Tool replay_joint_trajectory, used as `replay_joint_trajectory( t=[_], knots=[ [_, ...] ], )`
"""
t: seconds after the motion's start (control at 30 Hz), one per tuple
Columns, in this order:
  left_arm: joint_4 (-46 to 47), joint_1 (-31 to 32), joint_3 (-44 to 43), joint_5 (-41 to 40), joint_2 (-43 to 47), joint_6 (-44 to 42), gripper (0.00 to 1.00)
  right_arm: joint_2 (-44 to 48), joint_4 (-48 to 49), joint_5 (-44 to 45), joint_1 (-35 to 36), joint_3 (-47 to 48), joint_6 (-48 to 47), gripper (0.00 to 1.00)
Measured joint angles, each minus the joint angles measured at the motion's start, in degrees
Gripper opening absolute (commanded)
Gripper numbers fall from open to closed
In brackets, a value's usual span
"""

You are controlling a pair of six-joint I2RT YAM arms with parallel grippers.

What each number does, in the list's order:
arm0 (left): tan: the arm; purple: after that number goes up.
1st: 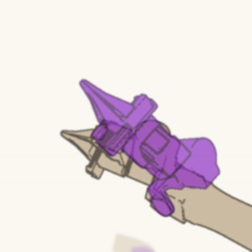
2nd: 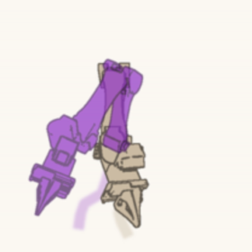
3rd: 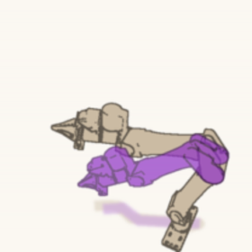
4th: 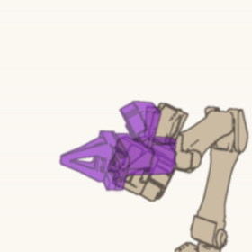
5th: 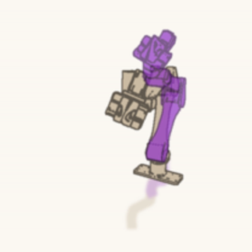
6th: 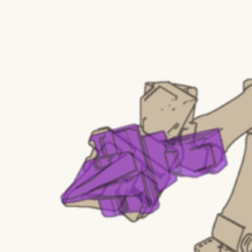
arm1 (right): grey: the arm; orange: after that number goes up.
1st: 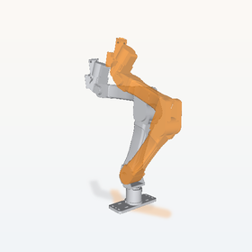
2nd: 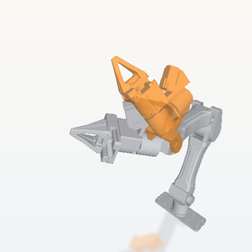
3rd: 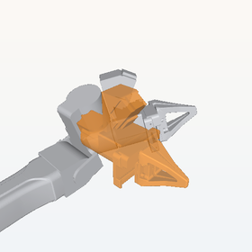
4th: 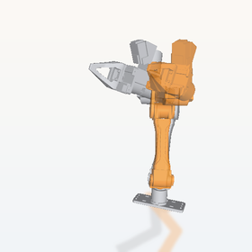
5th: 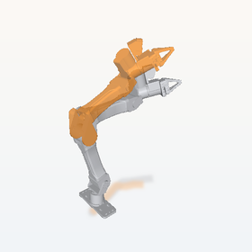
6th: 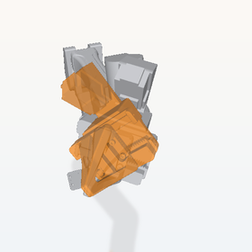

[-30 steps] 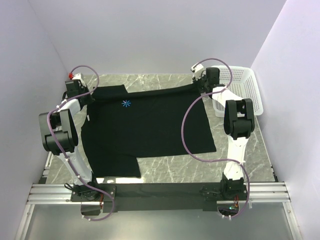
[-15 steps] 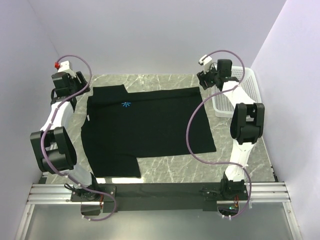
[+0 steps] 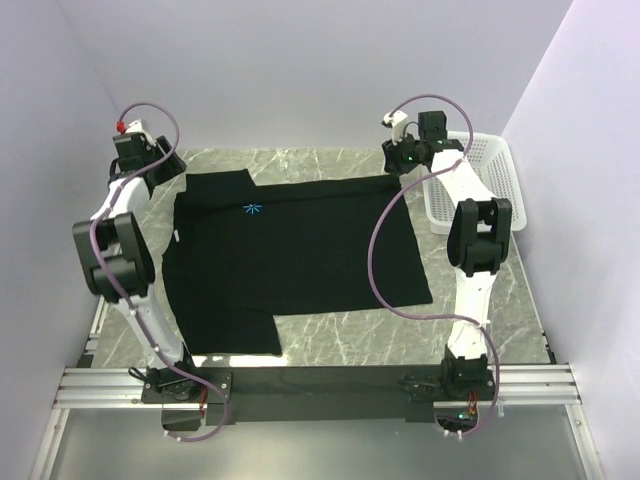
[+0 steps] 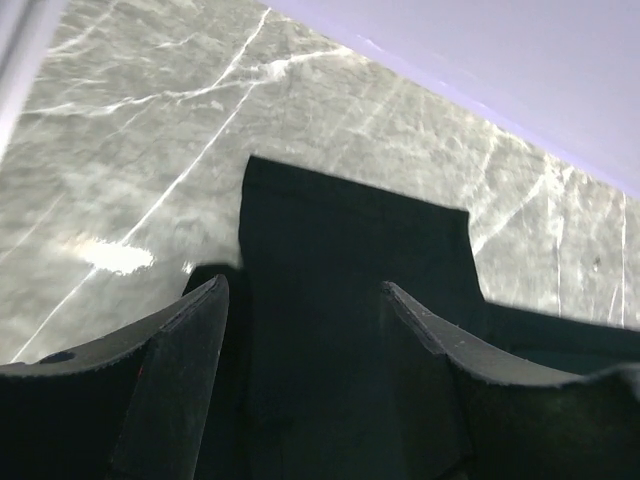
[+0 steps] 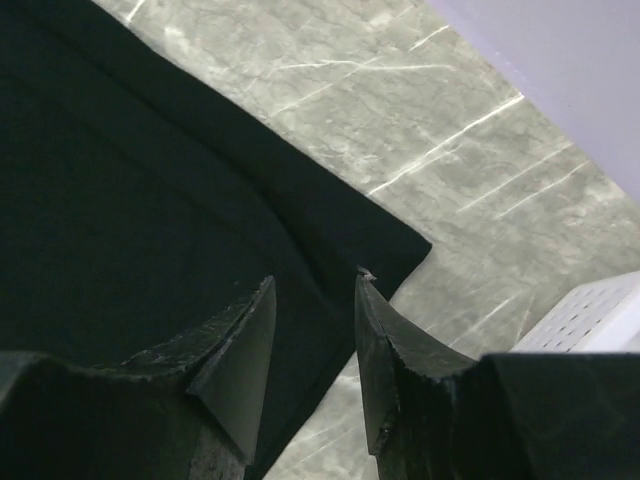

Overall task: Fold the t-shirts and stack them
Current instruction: Flatten the tshirt out

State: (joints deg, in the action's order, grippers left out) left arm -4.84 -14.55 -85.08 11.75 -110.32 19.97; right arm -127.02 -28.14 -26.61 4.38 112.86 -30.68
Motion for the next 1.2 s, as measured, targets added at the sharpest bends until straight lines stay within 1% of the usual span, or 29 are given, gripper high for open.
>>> replay_joint_trajectory(
  t=[0.2,0.43,0.53,0.57,0.67,0.73,0.83,0.87,0.97,1.2],
  knots=[
    [-3.3,0.0,-11.6,0.4,-12.4,3.5,0.67,0.2,-0.2,-1.8,0.0,-0.3,2.3,0.46],
    [-5.9,0.0,-19.3,0.4,-22.1,6.9,0.65,2.2,-0.1,-3.7,0.0,-3.0,5.1,0.46],
    [-6.1,0.0,-21.5,0.4,-24.7,8.5,0.61,3.3,0.2,-4.6,0.0,-4.3,6.4,0.46],
    [-6.2,0.0,-22.2,0.4,-25.5,9.1,0.57,3.7,0.1,-4.8,0.0,-4.6,6.8,0.46],
    [-7.0,0.0,-24.8,0.4,-27.7,10.8,0.53,4.4,0.2,-5.6,0.0,-4.6,8.0,0.46],
    [-7.3,0.0,-26.9,0.4,-29.1,11.5,0.52,4.9,0.3,-6.0,-0.1,-4.7,8.6,0.46],
    [-7.7,0.0,-28.9,0.4,-30.6,12.5,0.44,5.9,0.6,-6.3,-0.2,-5.3,9.4,0.46],
    [-7.8,0.0,-29.2,0.5,-30.8,12.8,0.37,6.1,0.6,-6.3,-0.2,-5.4,9.7,0.46],
    [-8.1,-0.1,-29.3,0.7,-31.1,12.9,0.28,6.5,0.8,-6.8,-0.4,-5.4,10.5,0.46],
    [-8.3,-0.1,-29.3,2.7,-31.2,11.9,0.17,6.6,1.1,-7.7,-1.8,-5.7,12.9,0.46]
  ],
)
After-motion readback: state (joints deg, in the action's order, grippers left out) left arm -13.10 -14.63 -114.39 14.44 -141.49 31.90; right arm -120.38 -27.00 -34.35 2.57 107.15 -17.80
